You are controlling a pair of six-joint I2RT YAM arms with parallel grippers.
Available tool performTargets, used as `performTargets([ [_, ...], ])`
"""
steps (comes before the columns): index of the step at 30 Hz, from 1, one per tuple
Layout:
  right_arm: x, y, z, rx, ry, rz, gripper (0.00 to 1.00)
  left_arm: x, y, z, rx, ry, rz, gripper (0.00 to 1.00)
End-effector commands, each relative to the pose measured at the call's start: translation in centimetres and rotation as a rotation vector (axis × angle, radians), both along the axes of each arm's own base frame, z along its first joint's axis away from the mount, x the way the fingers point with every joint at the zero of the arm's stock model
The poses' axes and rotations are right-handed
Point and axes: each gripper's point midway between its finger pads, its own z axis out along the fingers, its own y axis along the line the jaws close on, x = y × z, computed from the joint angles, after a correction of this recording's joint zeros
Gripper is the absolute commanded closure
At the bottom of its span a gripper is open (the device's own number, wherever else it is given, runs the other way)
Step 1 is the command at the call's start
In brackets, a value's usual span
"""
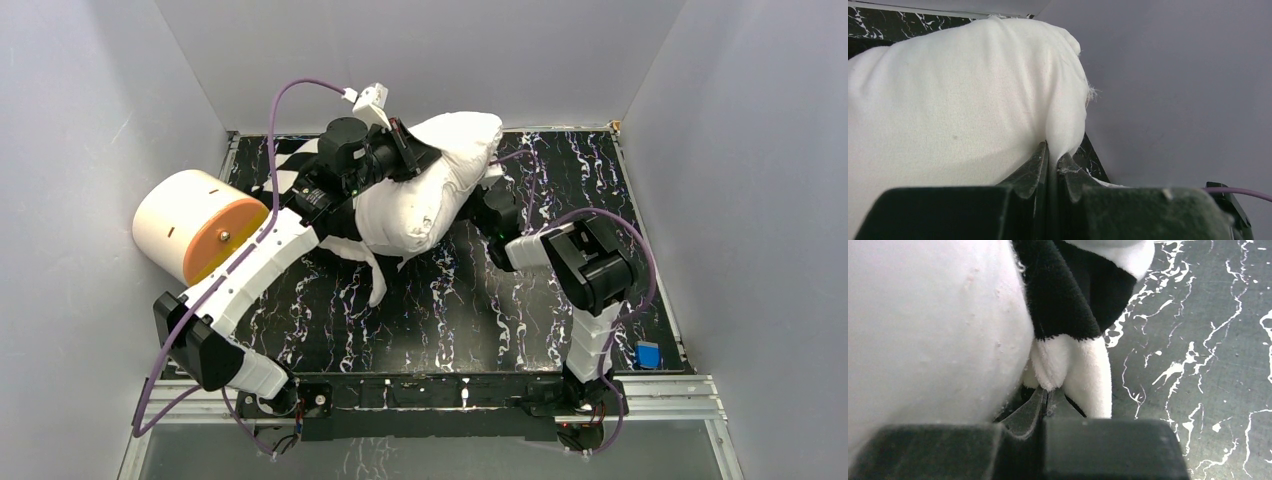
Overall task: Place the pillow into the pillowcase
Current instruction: Stuff the pillow into the pillowcase.
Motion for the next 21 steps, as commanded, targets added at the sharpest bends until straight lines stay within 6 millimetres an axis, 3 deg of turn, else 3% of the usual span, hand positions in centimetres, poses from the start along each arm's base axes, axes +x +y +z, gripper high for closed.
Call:
performTargets([
  [1,-1.5,-0.4,7.7,0.166,-0.161,0.117,1.0,-0.5,3.0,4.8,-0.039,-0.148,0.102,1.0],
  [3,-3.5,-1.4,10.1,0.222,-0.149,0.247,1.0,0.6,4.5,3.6,0.019,-0.163,0.184,1.0],
  [5,-5.5,-3.0,11.3,0.272,-0.13,0.332,1.0,1.6,6.4,1.1,0.147,-0.14,0.278,1.0],
  [10,-11.3,-4.1,13.2,0.286,-0.121,0.564,1.0,3.1,9.4,-3.9,0.306,-0.11,0.407,1.0],
  [14,-13.8,-5.5,13.6,0.302,-0.077,0.63,1.0,3.9,10.3,-8.1,0.435,-0.059,0.436,1.0],
  [17,-15.0,-5.5,14.3,0.321,-0.081,0.677,1.0,4.0,10.8,-11.4,0.522,-0.003,0.422,1.0],
  [19,-14.9,-5.2,14.6,0.331,-0.072,0.684,1.0,3.6,9.6,-11.9,0.53,0.006,0.339,0.9],
  [21,-14.6,-4.7,14.9,0.355,-0.067,0.68,1.0,2.4,7.4,-11.1,0.498,-0.018,0.194,0.7],
])
